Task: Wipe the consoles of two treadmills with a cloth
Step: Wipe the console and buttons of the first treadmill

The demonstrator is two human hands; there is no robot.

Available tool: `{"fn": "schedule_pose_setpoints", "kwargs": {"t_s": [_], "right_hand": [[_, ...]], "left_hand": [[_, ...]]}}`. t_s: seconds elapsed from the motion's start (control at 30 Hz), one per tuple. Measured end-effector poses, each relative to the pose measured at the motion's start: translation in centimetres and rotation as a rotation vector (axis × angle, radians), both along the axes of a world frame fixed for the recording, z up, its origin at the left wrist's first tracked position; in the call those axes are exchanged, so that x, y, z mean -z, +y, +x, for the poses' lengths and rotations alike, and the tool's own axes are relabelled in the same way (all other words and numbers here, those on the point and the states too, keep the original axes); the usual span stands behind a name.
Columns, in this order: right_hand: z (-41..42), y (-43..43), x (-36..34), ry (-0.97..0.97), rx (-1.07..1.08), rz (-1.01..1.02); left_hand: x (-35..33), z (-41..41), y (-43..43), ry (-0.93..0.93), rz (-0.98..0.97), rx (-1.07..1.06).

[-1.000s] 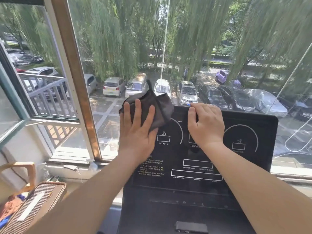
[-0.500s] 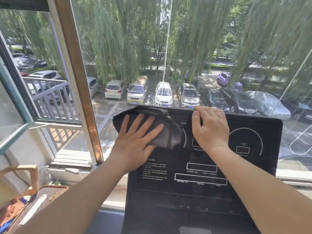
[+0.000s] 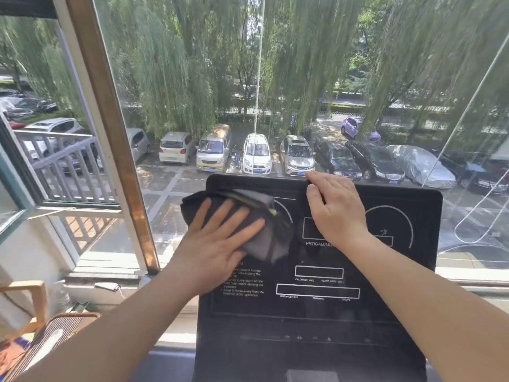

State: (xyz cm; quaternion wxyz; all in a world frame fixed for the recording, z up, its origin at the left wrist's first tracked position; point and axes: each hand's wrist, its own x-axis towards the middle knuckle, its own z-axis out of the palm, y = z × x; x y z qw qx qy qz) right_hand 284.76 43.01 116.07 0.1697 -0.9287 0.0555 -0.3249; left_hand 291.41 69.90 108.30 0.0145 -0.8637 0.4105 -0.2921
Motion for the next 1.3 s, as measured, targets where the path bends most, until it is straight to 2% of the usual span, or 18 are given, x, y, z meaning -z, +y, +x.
{"fn": "schedule_pose_setpoints", "kwargs": {"t_s": [0.1, 0.17, 0.23, 0.27, 0.33, 0.43, 0.5, 0.57, 0.7, 0.77, 0.87, 0.93, 1.0, 1.07, 1.13, 1.23, 1.3], "right_hand": [[-1.2, -1.8, -1.5, 0.105, -0.078, 0.023], [-1.8, -3.3, -1.7, 0.127, 0.009, -0.097], [-2.4, -4.8, -1.2, 0.140, 0.157, -0.234], [-2.7, -5.5, -0.7, 0.141, 0.187, -0.233], [-3.0, -6.4, 0.2, 0.092, 0.162, -0.161], [-2.7, -6.2, 0.5, 0.016, 0.129, -0.018], [-2.5, -5.9, 0.8, -0.014, 0.147, -0.010], [-2.5, -5.8, 1.0, -0.038, 0.153, -0.006], [-2.4, -5.6, 1.2, -0.073, 0.154, 0.007], [-2.3, -5.7, 1.3, -0.081, 0.158, -0.003], [-2.3, -5.8, 1.4, -0.076, 0.151, -0.016], [-2.3, -6.0, 1.4, -0.072, 0.148, -0.019], [-2.5, -6.3, 1.4, -0.062, 0.137, -0.029], [-2.6, -6.7, 1.3, -0.032, 0.123, -0.037], [-2.5, -6.7, 1.2, -0.019, 0.122, -0.040], [-2.4, -6.4, 1.4, -0.044, 0.141, -0.040], [-2.3, -6.1, 1.5, -0.050, 0.164, -0.065]], "left_hand": [[-0.7, -0.6, -3.7, 0.158, -0.310, -0.178], [0.8, -2.8, -6.5, 0.231, -0.415, -0.214], [3.4, -5.1, -8.3, 0.229, -0.350, -0.174], [4.6, -5.8, -8.6, 0.199, -0.265, -0.123], [5.2, -5.8, -8.2, 0.119, -0.079, 0.000], [1.4, -2.6, -7.0, -0.030, 0.096, 0.138], [-2.0, -0.5, -7.1, -0.073, 0.054, 0.079], [-4.2, 0.0, -8.3, -0.023, -0.087, -0.029], [-1.9, -2.6, -11.7, 0.095, -0.288, -0.116], [1.2, -4.8, -12.5, 0.094, -0.211, -0.037], [4.8, -6.7, -11.6, 0.035, 0.107, 0.206], [3.6, -5.3, -10.2, -0.018, 0.265, 0.362], [0.6, -2.5, -9.1, -0.122, 0.293, 0.459], [-2.3, -0.1, -8.5, -0.162, 0.214, 0.359], [-3.3, 0.6, -8.7, -0.095, 0.026, 0.180], [-0.8, -2.3, -10.9, 0.015, -0.198, -0.006], [2.1, -4.7, -11.9, 0.061, -0.212, 0.004]]}}
